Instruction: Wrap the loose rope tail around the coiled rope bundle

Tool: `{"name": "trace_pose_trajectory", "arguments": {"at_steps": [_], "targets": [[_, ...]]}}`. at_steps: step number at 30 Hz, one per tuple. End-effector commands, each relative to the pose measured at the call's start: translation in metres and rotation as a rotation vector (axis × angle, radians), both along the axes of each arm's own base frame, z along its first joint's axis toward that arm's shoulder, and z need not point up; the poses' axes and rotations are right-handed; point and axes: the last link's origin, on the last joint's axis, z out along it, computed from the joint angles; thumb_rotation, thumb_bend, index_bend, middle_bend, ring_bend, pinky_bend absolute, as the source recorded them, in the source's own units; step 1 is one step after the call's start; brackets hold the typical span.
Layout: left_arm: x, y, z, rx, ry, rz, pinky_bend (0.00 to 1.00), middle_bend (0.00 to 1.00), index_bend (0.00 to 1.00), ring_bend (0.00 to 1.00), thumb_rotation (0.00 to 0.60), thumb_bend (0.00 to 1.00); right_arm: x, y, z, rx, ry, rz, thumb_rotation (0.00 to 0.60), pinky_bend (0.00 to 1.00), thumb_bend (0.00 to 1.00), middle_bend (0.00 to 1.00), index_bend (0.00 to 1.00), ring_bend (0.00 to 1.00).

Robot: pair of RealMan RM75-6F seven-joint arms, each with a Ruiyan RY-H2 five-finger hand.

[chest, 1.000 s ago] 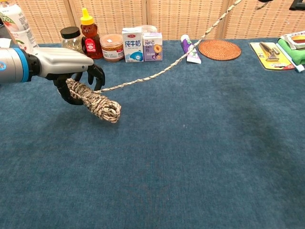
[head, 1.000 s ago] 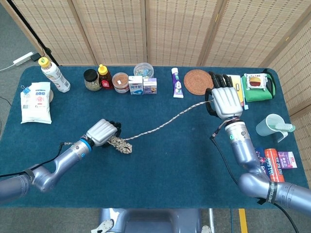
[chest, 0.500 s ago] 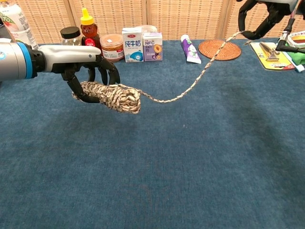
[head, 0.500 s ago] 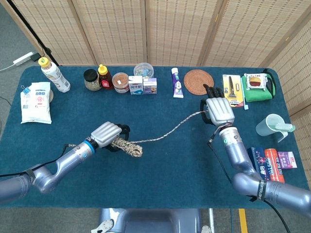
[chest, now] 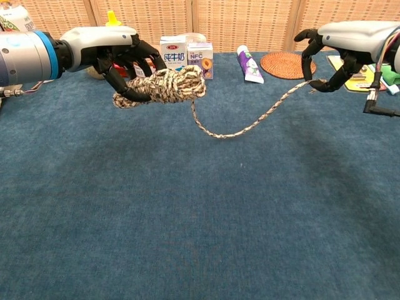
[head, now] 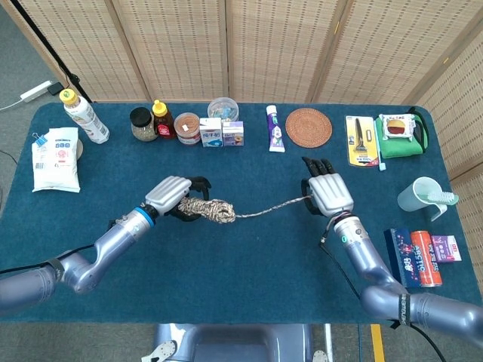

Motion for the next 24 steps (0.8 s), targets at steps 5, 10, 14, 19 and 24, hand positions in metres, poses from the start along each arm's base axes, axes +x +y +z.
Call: {"name": "trace_pose_trajectory", "arguments": {"at_steps": [5,10,14,19,24], "targets": [[0.015,0.006,-0.004,0.113,-0.052,0.077,0.46,0.29,0.5,0.32,0.6,0.29,-0.002,0.028,-0.009,0.054,-0.021,0.056,0.6,0.0,0.49,0.0,0.57,0.0],[0.031,0.012,-0.012,0.183,-0.041,0.101,0.46,0.29,0.5,0.32,0.6,0.29,0.003,0.05,-0.011,0.092,-0.053,0.096,0.6,0.0,0.49,0.0,0.58,0.0],[0.044,0.016,-0.022,0.237,-0.008,0.122,0.46,0.29,0.5,0.32,0.6,0.29,0.008,0.065,-0.008,0.124,-0.085,0.124,0.6,0.0,0.49,0.0,0.58,0.0],[0.056,0.019,-0.036,0.231,0.03,0.126,0.46,0.29,0.5,0.32,0.6,0.29,0.017,0.077,-0.005,0.153,-0.112,0.158,0.6,0.0,0.5,0.0,0.59,0.0],[0.064,0.026,-0.052,0.231,0.078,0.118,0.46,0.29,0.5,0.33,0.6,0.29,0.028,0.086,-0.002,0.178,-0.147,0.191,0.6,0.0,0.49,0.0,0.59,0.0]]}}
